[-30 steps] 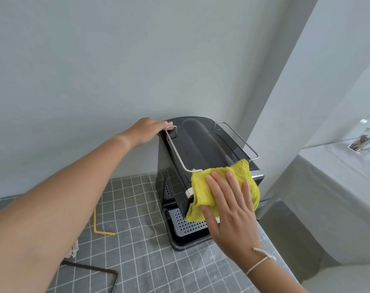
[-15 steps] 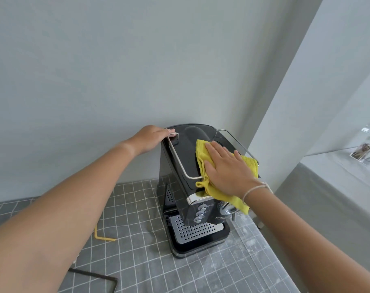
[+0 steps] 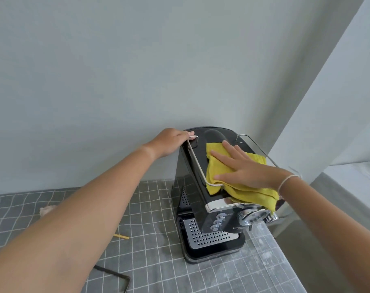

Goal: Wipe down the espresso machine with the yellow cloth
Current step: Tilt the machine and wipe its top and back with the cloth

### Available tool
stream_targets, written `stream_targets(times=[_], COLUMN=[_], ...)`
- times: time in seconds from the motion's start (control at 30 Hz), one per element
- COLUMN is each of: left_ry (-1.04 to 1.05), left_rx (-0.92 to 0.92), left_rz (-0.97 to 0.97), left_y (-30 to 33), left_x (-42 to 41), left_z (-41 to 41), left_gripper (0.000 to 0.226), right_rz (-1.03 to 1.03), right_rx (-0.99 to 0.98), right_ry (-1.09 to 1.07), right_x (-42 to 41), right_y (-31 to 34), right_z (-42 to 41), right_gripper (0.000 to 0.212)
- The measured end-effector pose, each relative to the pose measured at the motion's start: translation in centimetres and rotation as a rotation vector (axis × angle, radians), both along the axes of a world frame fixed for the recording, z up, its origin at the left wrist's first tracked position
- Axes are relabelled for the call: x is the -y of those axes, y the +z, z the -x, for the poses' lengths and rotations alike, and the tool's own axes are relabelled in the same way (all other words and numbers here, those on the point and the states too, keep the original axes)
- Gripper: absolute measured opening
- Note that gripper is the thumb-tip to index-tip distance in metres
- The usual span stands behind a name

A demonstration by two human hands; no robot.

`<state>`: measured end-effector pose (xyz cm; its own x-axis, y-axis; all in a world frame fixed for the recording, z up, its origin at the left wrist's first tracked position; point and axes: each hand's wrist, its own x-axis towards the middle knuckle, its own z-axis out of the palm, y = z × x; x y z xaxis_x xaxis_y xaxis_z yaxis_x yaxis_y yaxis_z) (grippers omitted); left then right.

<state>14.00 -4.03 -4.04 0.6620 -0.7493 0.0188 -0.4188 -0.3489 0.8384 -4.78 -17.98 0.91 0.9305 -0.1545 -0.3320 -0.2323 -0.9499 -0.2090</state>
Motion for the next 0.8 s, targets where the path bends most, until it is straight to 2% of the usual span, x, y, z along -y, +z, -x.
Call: stream_targets(times=[0.1, 0.23, 0.4, 0.47, 0.53, 0.63, 0.73, 0.8], left_ry=[0.002, 0.001, 0.002, 0.001, 0.001, 0.030, 0.009, -0.001], left_rx=[0.009, 0.027, 0.022, 0.014, 0.002, -0.015, -0.002, 0.003], left_rz=[0.017, 0.019, 0.018, 0.016, 0.012, 0.016, 0.021, 0.016], left_y=[-0.2, -0.3, -0.2, -0.2, 0.0, -0.1, -0.2, -0.1], left_x=[-0.1, -0.1, -0.2, -0.2, -0.2, -0.4, -0.4, -0.5], left_z=[-0.1, 0.0, 0.3, 0.1, 0.4, 0.5, 0.4, 0.4], left_gripper=[0.064, 0.044, 0.042, 0.044, 0.058, 0.065, 0.047, 0.039], right_rz=[0.098, 0.171, 0.239, 0.209, 0.184, 0.148, 0.048, 0.055], right_rx=[0.031, 0.145, 0.178, 0.122, 0.077, 0.144, 0.249, 0.264], right_ry=[0.013, -0.018, 0.059, 0.107, 0.111, 0.041, -0.114, -0.137], right_x=[-0.3, -0.6, -0.9, -0.8, -0.5, -0.2, 0.3, 0.5], right_y=[-0.5, -1.3, -1.7, -1.3, -1.0, -1.3, -2.0, -2.1], right_z=[-1.7, -4.4, -2.8, -1.5, -1.1, -2.9, -5.7, -6.3], right_gripper=[0.081, 0.080, 0.081, 0.078, 0.081, 0.078, 0.064, 0.057])
